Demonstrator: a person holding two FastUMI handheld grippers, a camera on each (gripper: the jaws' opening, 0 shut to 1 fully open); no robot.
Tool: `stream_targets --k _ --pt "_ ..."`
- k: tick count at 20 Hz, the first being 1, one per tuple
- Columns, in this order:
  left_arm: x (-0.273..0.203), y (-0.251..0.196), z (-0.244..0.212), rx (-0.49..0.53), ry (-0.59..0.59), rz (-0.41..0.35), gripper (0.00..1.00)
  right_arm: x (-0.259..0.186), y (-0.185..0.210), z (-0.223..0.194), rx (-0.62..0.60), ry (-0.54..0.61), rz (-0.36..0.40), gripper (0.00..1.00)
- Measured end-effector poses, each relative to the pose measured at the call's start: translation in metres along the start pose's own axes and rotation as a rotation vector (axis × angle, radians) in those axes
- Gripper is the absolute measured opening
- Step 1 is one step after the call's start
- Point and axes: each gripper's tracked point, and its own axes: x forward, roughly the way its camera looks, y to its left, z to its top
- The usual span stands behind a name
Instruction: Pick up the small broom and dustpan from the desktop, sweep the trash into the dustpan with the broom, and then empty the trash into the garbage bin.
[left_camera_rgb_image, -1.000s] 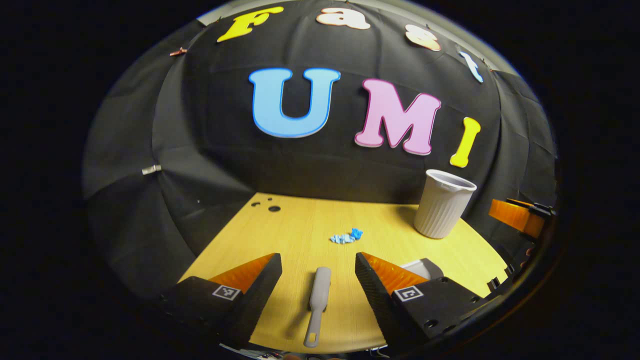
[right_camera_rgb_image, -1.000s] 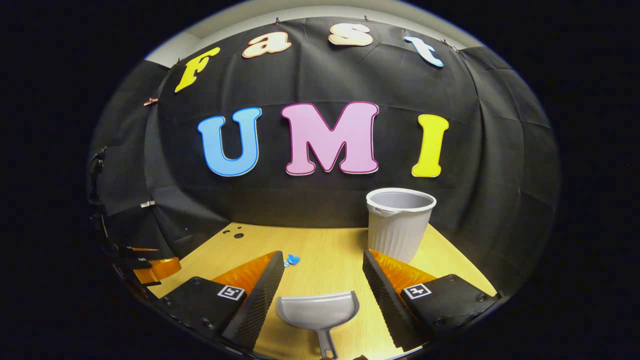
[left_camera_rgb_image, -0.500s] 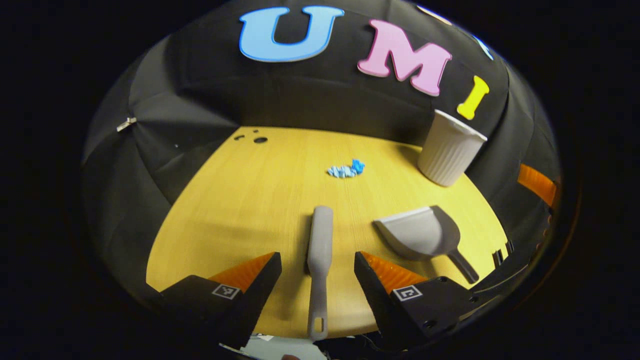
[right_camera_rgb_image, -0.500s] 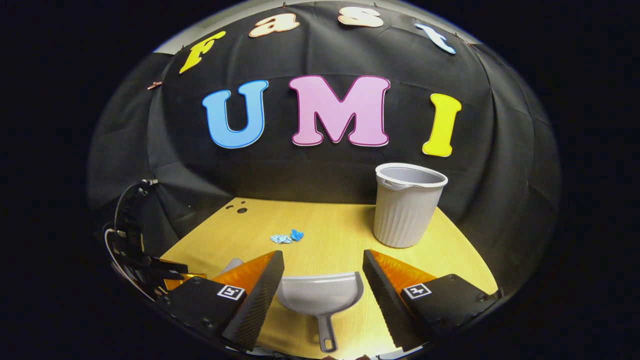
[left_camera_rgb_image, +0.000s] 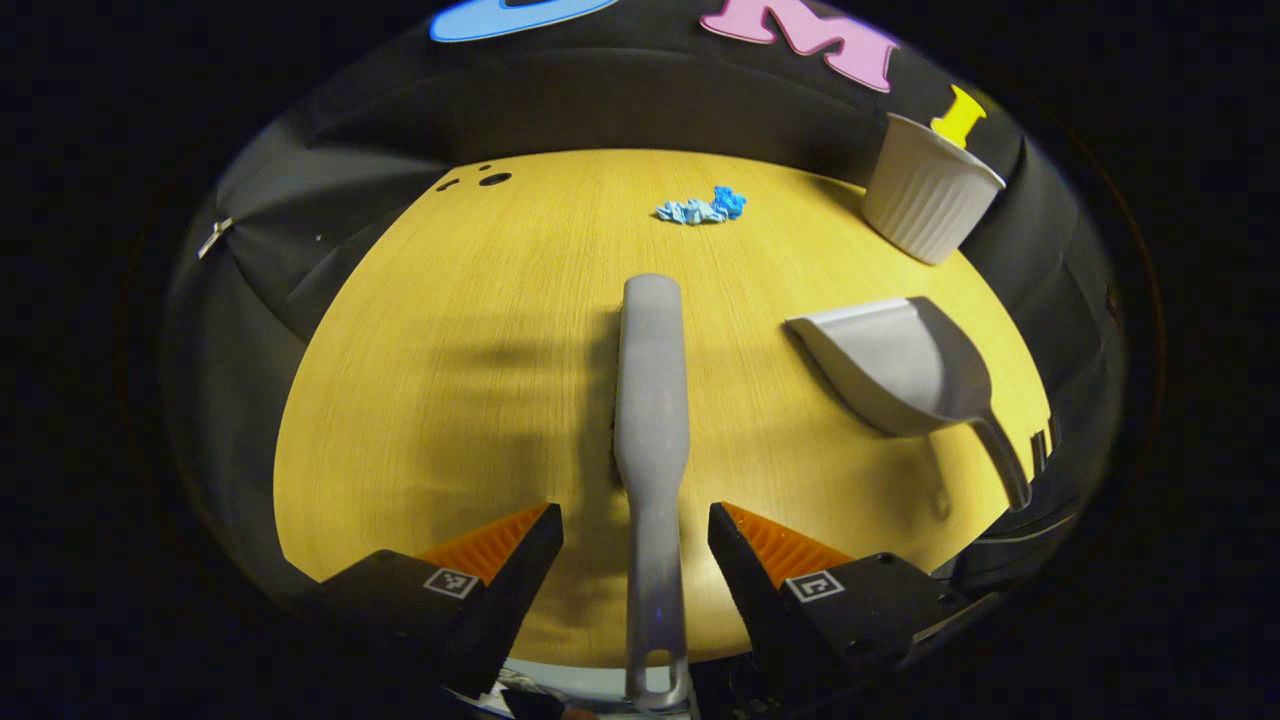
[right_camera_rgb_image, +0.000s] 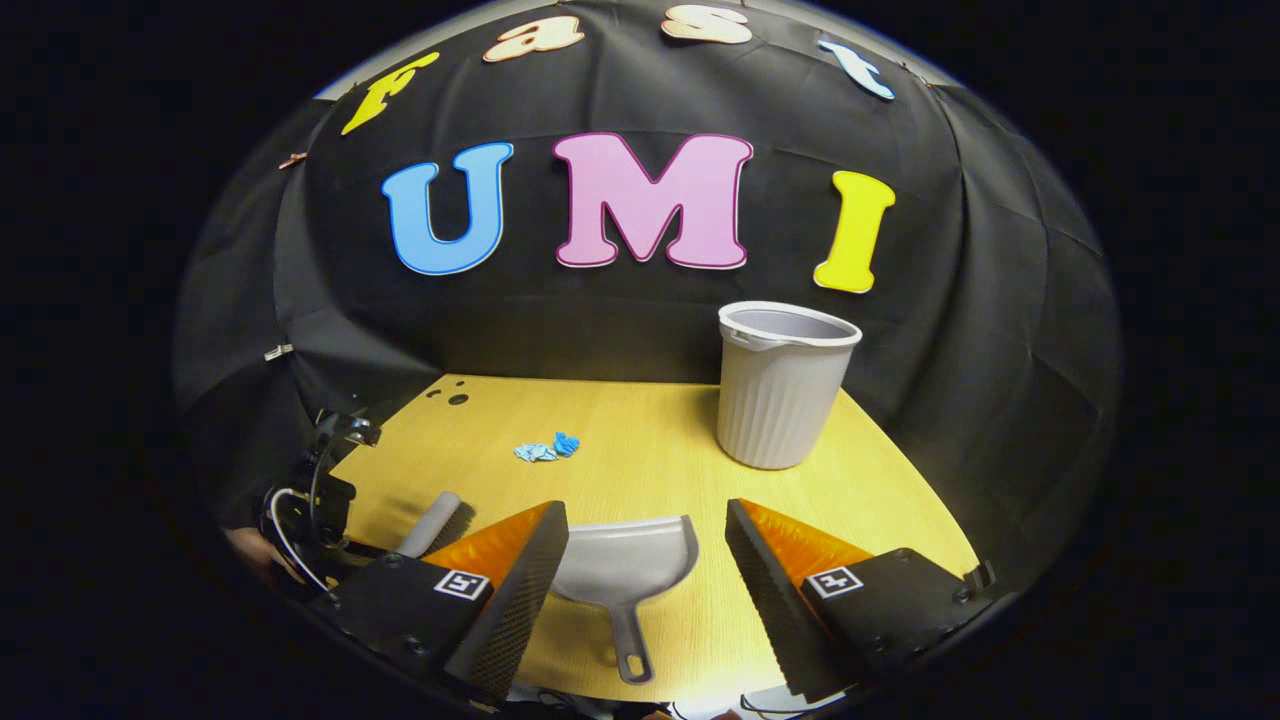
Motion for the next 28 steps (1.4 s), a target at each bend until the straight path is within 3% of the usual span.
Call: stream_targets --k 4,5,7,11,12,13,14,16,22,23,24,25,26,28 --pt "0.02 0.003 -0.004 0.048 0.057 0.024 0.95 -0.008 -0.012 -0.007 0.007 0.022 -0.036 0.99" --pt "0.02 0.001 -0.003 0.061 0.066 0.02 0.89 -0.01 -0.014 -0.01 0.011 0.026 -0.046 0.99" --pt "0.024 -0.001 0.002 0.092 0.066 0.017 0.94 -0.013 -0.021 -0.012 0.021 0.033 -0.065 0.99" --pt "0.029 -0.01 0.004 0.064 0.103 -0.001 0.73 -0.013 -0.025 -0.018 0.049 0.053 -0.079 0.99" --pt "0.031 -0.009 0.005 0.059 0.102 0.004 0.61 -0.012 -0.024 -0.02 0.052 0.058 -0.078 0.98" --pt "0.031 -0.007 0.007 0.056 0.095 0.011 0.56 -0.013 -0.023 -0.021 0.053 0.064 -0.075 0.98" --pt "0.028 -0.007 0.011 0.042 0.088 0.011 0.37 -0.013 -0.021 -0.023 0.054 0.07 -0.071 0.98" --pt "0.031 -0.007 0.012 0.038 0.067 0.005 0.3 -0.012 -0.018 -0.027 0.056 0.087 -0.062 0.98" --pt "0.02 -0.006 0.019 0.025 -0.03 -0.017 0.28 -0.001 -0.007 -0.05 0.088 0.181 -0.006 0.99" --pt "0.016 -0.006 0.02 0.027 -0.045 -0.02 0.31 0.001 -0.001 -0.055 0.088 0.197 0.002 0.99" --pt "0.011 -0.006 0.021 0.027 -0.059 -0.024 0.25 0.003 0.002 -0.059 0.088 0.214 0.011 1.0" --pt "0.006 -0.005 0.023 0.022 -0.072 -0.029 0.25 0.003 0.003 -0.063 0.089 0.238 0.019 0.99" --pt "0.001 -0.004 0.024 0.015 -0.084 -0.034 0.31 0.005 0.005 -0.071 0.091 0.265 0.027 0.99" --pt "-0.012 -0.002 0.028 -0.009 -0.112 -0.046 0.31 0.007 0.009 -0.089 0.098 0.325 0.03 0.99"
